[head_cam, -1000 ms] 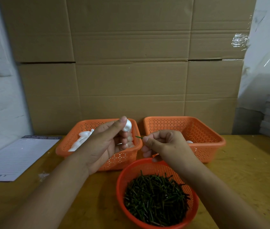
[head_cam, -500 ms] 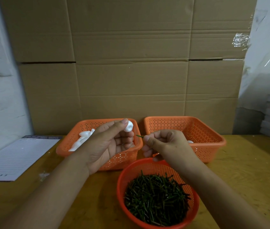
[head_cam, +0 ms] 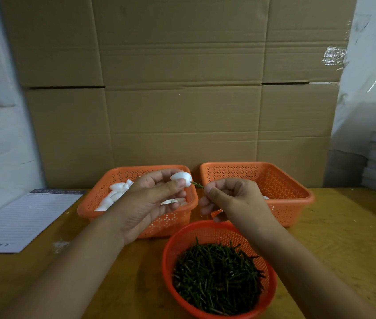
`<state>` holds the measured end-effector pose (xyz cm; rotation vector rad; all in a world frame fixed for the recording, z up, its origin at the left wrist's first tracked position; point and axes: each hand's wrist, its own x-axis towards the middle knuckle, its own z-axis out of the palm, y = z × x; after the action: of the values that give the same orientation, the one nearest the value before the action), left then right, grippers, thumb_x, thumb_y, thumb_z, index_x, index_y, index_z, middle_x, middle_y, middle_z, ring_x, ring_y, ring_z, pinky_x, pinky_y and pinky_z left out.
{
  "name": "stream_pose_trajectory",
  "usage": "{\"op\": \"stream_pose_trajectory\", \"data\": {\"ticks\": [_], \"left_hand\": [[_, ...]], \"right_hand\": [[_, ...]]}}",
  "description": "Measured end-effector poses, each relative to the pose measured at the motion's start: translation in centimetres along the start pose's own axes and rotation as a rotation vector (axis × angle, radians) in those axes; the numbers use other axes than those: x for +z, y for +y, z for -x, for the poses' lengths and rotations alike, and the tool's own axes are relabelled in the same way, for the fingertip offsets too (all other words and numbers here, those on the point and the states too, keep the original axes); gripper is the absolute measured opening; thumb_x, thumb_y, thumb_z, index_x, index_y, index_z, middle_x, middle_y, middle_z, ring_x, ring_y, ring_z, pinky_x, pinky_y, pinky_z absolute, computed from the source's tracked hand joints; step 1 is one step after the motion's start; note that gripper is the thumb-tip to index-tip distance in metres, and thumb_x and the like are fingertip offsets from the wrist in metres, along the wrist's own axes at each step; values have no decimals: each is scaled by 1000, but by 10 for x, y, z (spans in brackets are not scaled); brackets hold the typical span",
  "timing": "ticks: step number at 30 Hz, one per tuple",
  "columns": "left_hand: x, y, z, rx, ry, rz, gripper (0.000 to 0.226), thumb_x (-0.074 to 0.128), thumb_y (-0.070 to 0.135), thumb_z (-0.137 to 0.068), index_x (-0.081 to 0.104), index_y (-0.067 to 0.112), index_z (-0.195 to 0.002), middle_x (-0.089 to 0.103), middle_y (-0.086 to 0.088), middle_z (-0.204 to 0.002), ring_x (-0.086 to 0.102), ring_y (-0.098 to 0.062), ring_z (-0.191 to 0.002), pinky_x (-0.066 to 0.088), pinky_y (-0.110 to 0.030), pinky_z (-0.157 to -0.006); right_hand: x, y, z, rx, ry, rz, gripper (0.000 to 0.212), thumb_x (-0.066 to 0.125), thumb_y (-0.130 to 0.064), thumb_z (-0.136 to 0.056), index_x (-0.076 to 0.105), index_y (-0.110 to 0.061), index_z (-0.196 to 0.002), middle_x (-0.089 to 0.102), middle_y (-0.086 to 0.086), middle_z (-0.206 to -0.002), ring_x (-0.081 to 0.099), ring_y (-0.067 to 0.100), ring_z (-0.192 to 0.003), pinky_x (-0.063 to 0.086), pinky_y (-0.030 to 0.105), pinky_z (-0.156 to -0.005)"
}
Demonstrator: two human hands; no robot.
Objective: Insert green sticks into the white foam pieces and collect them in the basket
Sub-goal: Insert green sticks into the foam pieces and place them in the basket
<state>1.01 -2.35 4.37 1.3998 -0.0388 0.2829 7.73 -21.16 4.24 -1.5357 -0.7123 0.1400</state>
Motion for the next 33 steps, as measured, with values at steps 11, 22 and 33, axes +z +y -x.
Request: {"op": "stream_pose_trajectory", "data": {"ticks": [11, 22, 33], "left_hand": [[3, 0, 2, 13, -34, -95, 42, 83, 25, -71, 75, 20, -112, 76, -4, -108, 69, -9, -87, 55, -21, -70], [5, 0, 3, 15, -28, -92, 44, 85, 23, -66, 75, 18, -109, 74, -10, -112, 69, -13, -88, 56, -22, -70], [7, -1, 4, 26, -22, -138, 37, 85, 22, -68, 77, 21, -103, 75, -6, -110, 69, -14, -89, 57, -23, -73]], "right_hand": [[0, 1, 0, -18, -16, 46, 14, 60, -9, -97, 71, -9, -89, 75, 7, -75, 72, 15, -65, 53, 21, -52], [1, -1, 1, -11, -20, 65, 13, 62, -11, -96, 72, -9, -88, 75, 6, -74, 71, 14, -65, 52, 20, -53], [2, -1, 1, -21, -18, 74, 17, 62, -11, -96, 73, -9, -83, 75, 6, -73, 70, 16, -64, 53, 21, -53]]}}
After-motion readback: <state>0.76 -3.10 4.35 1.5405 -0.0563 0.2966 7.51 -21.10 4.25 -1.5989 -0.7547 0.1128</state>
